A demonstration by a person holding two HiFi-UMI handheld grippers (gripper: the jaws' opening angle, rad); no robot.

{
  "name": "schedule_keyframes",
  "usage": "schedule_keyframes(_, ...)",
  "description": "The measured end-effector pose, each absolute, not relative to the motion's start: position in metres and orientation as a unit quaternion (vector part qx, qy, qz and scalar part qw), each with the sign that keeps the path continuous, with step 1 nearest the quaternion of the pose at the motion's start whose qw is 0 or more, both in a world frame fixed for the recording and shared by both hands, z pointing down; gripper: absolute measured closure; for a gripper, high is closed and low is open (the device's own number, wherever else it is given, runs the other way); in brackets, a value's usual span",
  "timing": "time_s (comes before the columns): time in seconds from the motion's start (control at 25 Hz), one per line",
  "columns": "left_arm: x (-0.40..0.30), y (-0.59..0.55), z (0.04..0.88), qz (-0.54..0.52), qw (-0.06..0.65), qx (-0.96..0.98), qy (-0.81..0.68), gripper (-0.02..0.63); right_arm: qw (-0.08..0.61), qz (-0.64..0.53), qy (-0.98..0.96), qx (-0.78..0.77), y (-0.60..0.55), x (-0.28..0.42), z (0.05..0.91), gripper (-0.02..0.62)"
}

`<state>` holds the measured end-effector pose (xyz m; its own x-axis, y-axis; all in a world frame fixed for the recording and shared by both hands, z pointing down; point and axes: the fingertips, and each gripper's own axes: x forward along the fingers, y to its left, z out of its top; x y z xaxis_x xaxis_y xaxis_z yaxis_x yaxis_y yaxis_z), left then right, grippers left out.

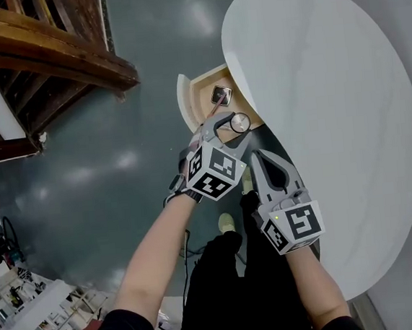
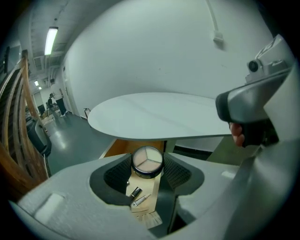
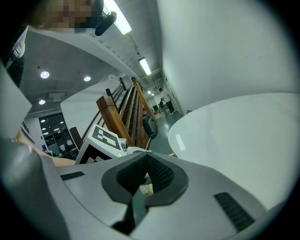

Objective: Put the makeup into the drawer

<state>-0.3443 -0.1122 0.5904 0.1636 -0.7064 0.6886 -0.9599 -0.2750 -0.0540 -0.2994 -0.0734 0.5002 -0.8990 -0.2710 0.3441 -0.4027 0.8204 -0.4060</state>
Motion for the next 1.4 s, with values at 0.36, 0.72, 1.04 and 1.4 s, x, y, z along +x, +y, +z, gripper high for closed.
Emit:
schedule_keyframes(0.36,-0.359,-0.126,0.626,0.354,0.200,0.759,-0.508,0.388,0.134,0.226,-0.950,0.168,-0.080,-0.323,0.525,0.580)
schedule_keyframes(0.72,-0.356,-0.136,0.672,0.422,0.218,0.777,-0.414,0.388,0.144,0.225,-0.948,0.172,-0.089,-0.324,0.546,0.580)
schedule_keyframes(1.04,-0.352,-0.133,0.687,0.424,0.270,0.781,-0.371,0.390,0.145,0.231,-0.947,0.170,-0.094,-0.330,0.555,0.580)
schedule_keyframes(1.4,-0.350,-0.138,0.689,0.437,0.281,0.781,-0.348,0.390,0.142,0.236,-0.946,0.172,-0.098,-0.322,0.554,0.580)
